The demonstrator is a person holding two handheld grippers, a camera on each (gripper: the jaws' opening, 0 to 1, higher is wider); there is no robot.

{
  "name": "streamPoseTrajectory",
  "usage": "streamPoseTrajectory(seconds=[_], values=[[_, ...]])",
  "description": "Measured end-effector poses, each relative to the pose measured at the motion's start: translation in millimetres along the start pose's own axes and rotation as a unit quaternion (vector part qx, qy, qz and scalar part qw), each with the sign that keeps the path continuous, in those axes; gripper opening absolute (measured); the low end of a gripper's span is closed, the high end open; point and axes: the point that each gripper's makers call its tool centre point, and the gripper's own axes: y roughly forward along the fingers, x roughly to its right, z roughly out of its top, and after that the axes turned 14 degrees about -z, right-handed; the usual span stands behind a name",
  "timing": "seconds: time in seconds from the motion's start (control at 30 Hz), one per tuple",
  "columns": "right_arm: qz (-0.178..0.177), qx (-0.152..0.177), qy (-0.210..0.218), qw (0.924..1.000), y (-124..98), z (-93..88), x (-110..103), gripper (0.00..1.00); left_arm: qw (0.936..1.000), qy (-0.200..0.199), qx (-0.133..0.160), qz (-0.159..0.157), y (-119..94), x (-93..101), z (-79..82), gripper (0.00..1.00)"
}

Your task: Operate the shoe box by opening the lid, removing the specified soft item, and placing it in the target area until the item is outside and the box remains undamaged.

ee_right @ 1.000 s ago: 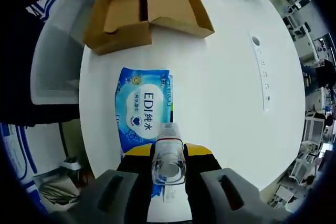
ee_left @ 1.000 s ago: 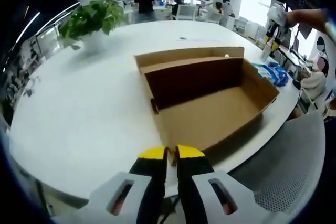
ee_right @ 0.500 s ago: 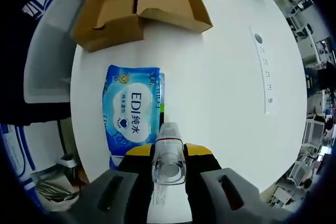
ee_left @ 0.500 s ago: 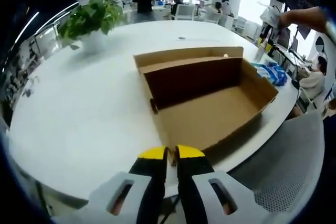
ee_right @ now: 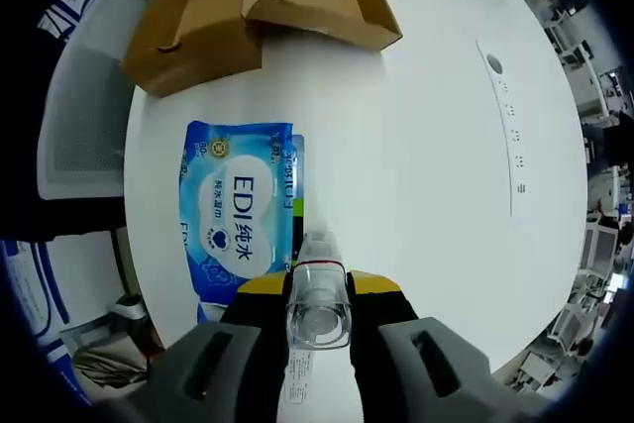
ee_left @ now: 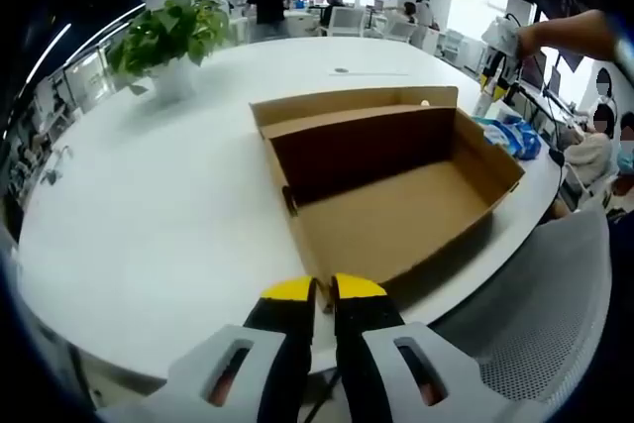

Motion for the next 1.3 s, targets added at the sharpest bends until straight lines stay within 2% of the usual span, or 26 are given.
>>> streamPoseTrajectory(seconds=[0.43,0.8,0.93,1.07,1.3], values=[[0.014,-0.004,0.006,0.9999,14.9,-3.6,-4.9,0.2,1.0,0.006,-0.005,0.0,0.8,-0.1,1.0,0.03],[0.024,-0.005,0.01,0.9996,12.1,-2.4,-6.0,0.2,1.0,0.004,-0.005,-0.001,0.5,-0.2,1.0,0.03],[0.026,-0.003,0.009,0.9996,13.5,-3.0,-6.6,0.27,1.0,0.004,-0.006,-0.002,0.5,-0.1,1.0,0.03],[0.02,0.001,0.013,0.9997,8.4,-1.5,-6.3,0.27,1.0,0.006,-0.006,-0.001,0.5,-0.4,1.5,0.03],[0.002,0.014,0.027,0.9995,-3.8,0.7,5.9,0.3,1.0,0.005,-0.003,-0.001,0.7,-2.1,1.8,0.03]])
